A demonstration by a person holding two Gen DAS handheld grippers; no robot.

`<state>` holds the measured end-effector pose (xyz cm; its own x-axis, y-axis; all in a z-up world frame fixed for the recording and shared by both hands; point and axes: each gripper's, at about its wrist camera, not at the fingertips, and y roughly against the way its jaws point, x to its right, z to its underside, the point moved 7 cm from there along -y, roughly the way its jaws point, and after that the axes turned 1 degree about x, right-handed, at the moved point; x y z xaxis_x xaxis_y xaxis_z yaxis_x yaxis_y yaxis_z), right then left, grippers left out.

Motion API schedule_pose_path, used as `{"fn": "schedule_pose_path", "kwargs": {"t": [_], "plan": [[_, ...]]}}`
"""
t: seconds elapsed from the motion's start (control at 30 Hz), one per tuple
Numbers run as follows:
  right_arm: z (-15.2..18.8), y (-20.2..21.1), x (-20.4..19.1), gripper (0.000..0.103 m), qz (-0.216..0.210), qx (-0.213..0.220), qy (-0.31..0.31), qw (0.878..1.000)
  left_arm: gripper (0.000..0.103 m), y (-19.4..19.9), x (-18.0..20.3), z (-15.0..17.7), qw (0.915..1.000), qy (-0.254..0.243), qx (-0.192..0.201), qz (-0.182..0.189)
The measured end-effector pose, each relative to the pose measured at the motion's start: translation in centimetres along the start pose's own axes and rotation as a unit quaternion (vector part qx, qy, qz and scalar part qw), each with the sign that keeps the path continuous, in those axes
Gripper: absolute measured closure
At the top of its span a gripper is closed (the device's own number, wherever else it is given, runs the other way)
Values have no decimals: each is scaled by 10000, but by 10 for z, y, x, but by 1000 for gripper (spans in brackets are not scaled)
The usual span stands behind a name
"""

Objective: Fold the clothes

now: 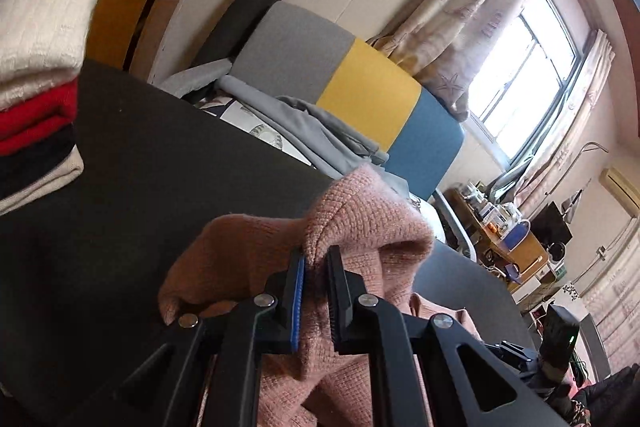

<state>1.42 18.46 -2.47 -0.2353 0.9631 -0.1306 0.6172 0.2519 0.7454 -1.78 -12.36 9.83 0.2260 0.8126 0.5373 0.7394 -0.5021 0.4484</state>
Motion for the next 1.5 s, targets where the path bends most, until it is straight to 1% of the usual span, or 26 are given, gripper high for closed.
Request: {"fn": "schedule_pose_path", "kwargs": {"t": [0.03, 0.07, 0.1, 0.13, 0.17, 0.27, 0.37, 0.43, 0.5, 0.57, 0.7, 0.73, 0.83, 0.87, 0.97, 1.0, 1.03, 1.07, 1.1, 1.13, 1.2, 1.23, 1.3, 1.37, 1.43, 1.5], "plan": [[5, -3, -1, 39, 269, -39, 204, 9994, 94, 2, 2, 0, 10000, -10, 27, 33], [10, -9, 1, 73, 610, -154, 375, 9973, 94, 4, 4, -1, 10000, -10, 59, 59], [15, -13, 2, 82, 865, -229, 472, 9949, 94, 8, 7, -2, 9999, -4, 105, 89], [17, -11, 5, 82, 996, -162, 443, 9939, 94, 12, 10, -4, 9998, -4, 162, 132], [13, -3, 8, 83, 1140, 32, 397, 9927, 95, 19, 14, -8, 9995, -49, 281, 156], [0, 28, 17, 83, 1603, 666, 294, 9844, 95, 50, 31, -26, 9955, -342, 871, 158], [-25, 84, 12, 84, 2256, 1558, 525, 9602, 96, 82, 49, -49, 9889, -437, 1390, 302], [-41, 125, 1, 84, 2679, 2118, 755, 9368, 96, 100, 60, -64, 9844, -428, 1638, 474], [-57, 164, -7, 84, 2948, 2636, 895, 9141, 96, 118, 71, -77, 9797, -417, 1855, 641], [-70, 200, -15, 84, 3067, 3096, 939, 8951, 96, 135, 81, -91, 9747, -376, 2035, 841], [-91, 265, -34, 84, 3223, 3887, 978, 8576, 96, 173, 97, -119, 9607, -299, 2487, 1192], [-95, 276, -35, 84, 3223, 4012, 958, 8521, 103, 183, 100, -127, 9560, -300, 2625, 1278], [-106, 310, -41, 84, 3220, 4379, 896, 8346, 103, 219, 113, -157, 9365, -392, 3146, 1502], [-110, 319, -41, 84, 3180, 4475, 848, 8316, 103, 222, 119, -166, 9342, -480, 3187, 1528], [-120, 329, -30, 84, 2919, 4539, 610, 8396, 103, 215, 138, -190, 9354, -812, 3107, 1479], [-123, 327, -25, 84, 2880, 4487, 568, 8441, 103, 206, 142, -194, 9398, -877, 2944, 1493], [-124, 319, -21, 84, 2890, 4377, 563, 8495, 99, 185, 142, -185, 9503, -883, 2575, 1510], [-125, 312, -18, 84, 2899, 4267, 559, 8549, 95, 157, 139, -168, 9614, -879, 2140, 1490], [-126, 304, -14, 83, 2907, 4156, 554, 8601, 84, 130, 136, -151, 9705, -874, 1700, 1468], [-125, 293, -8, 84, 2918, 4025, 526, 8661, 82, 103, 133, -133, 9777, -866, 1256, 1442], [-118, 263, 9, 83, 2942, 3697, 392, 8805, 78, 52, 124, -92, 9864, -783, 334, 1409], [-113, 251, 18, 83, 2950, 3555, 303, 8864, 74, 27, 114, -63, 9875, -639, -174, 1428], [-103, 235, 39, 84, 2953, 3345, 51, 8949, 69, -20, 93, 6, 9842, -378, -1127, 1311], [-93, 227, 58, 83, 2946, 3201, -239, 9001, 62, -47, 79, 70, 9753, -366, -1817, 1199], [-87, 229, 74, 84, 2986, 3128, -444, 9006, 58, -59, 78, 123, 9636, -624, -2344, 1121], [-82, 230, 88, 83, 3034, 3056, -607, 9005, 56, -57, 91, 163, 9493, -1031, -2683, 1277]]}}
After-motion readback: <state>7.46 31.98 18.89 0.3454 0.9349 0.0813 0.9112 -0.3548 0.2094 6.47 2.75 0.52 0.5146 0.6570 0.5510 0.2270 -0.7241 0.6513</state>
